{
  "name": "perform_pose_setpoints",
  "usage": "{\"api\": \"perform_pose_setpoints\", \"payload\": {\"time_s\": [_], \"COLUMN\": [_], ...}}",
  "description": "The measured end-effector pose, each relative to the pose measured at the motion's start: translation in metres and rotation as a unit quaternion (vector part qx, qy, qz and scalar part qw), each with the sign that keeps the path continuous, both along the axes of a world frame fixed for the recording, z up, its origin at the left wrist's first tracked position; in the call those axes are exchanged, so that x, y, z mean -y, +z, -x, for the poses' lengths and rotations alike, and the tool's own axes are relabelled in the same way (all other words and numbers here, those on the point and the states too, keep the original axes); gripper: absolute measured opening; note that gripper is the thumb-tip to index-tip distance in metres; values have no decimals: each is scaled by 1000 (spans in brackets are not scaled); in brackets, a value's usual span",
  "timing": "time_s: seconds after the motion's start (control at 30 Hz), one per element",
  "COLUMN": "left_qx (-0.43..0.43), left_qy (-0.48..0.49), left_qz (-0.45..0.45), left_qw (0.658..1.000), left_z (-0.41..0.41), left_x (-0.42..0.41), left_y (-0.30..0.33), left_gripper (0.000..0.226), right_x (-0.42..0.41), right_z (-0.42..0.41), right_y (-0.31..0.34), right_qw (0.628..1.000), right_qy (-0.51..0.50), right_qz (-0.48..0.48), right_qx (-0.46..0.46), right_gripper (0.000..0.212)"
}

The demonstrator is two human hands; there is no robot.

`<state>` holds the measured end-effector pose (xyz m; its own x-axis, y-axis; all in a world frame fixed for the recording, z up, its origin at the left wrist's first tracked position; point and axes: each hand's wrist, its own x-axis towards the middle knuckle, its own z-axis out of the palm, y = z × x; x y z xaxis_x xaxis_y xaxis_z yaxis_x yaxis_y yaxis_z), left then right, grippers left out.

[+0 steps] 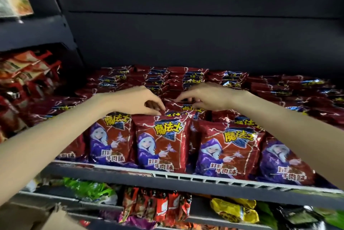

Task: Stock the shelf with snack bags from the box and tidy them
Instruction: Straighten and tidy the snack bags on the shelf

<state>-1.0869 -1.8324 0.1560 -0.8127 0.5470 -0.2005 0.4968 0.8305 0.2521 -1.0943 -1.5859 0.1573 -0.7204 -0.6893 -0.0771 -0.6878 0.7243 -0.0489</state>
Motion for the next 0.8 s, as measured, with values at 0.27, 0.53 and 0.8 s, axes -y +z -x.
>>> {"api": "perform_pose_setpoints", "payload": {"time_s": [0.27,0.53,0.8], "left_qx": [-51,-57,11], "left_qy": [-61,-17,4], "left_qz": [-83,-124,-193], "left_qw": [993,990,981], "left_z": [8,9,6], "left_x": [-40,-35,-39], "left_y": [-15,-21,-22], "left_gripper": [13,12,12], "right_x": [-11,-20,5], "right_z": [6,-7,-17], "right_y": [7,24,7], "right_qw": [999,997,997], "right_qy": [6,-10,6], "right_qz": [0,73,-77], "right_qx": [53,35,-13], "right_gripper": [49,25,46]}}
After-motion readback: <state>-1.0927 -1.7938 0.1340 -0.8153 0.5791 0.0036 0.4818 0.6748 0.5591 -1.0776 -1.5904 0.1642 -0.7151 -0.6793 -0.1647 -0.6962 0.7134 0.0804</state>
